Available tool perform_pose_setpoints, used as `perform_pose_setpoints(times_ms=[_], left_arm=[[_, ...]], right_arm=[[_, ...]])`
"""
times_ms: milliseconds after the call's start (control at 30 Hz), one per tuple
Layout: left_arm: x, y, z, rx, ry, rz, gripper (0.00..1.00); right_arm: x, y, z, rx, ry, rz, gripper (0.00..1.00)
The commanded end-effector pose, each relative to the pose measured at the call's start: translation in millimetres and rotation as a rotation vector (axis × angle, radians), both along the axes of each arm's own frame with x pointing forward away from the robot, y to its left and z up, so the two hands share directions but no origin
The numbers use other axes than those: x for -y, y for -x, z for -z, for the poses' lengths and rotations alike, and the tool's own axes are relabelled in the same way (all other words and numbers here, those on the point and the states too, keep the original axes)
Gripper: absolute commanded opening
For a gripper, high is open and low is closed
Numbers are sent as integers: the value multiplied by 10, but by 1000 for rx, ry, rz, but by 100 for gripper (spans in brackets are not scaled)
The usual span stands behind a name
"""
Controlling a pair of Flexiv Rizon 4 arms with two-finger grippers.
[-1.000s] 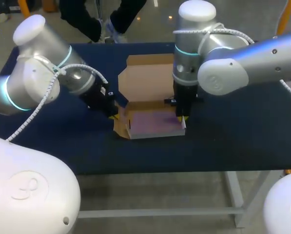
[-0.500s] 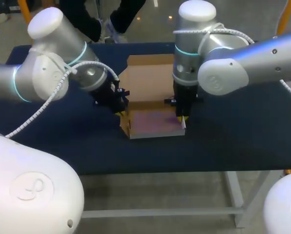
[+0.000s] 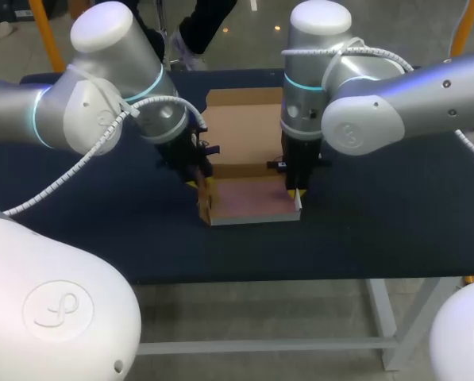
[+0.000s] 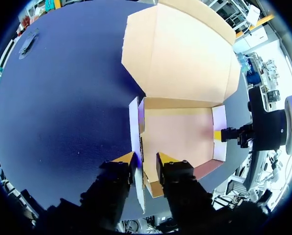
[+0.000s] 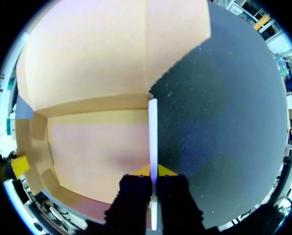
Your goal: Assemble the packaging by folding the flat box into shape, placing the metal phone stand inside, and closing the box properly
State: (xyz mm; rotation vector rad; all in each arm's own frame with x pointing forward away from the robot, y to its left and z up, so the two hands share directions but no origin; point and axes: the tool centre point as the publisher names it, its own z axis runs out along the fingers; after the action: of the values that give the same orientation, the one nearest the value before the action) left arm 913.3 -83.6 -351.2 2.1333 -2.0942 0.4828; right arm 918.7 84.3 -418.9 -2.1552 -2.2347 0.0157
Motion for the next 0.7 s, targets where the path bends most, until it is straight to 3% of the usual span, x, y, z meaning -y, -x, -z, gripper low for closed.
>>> perform_pose_setpoints(times_ms=[33, 167, 333, 533, 600, 700], left_arm=[[-206, 62, -82, 8, 57, -17, 79], [-424, 58, -111, 8, 119, -50, 85], [-669, 68, -80, -2, 218, -50, 85], [-830, 76, 26, -3, 299, -10, 64], [-862, 70, 57, -6, 311, -12, 60], [-902, 70, 87, -8, 331, -11, 64]], right_arm=[[-11, -6, -6, -3, 3, 0, 0], [-11, -6, -6, -3, 3, 0, 0], [-11, -6, -6, -3, 3, 0, 0], [-11, -6, -6, -3, 3, 0, 0], [-11, -6, -6, -3, 3, 0, 0], [-11, -6, -6, -3, 3, 0, 0]])
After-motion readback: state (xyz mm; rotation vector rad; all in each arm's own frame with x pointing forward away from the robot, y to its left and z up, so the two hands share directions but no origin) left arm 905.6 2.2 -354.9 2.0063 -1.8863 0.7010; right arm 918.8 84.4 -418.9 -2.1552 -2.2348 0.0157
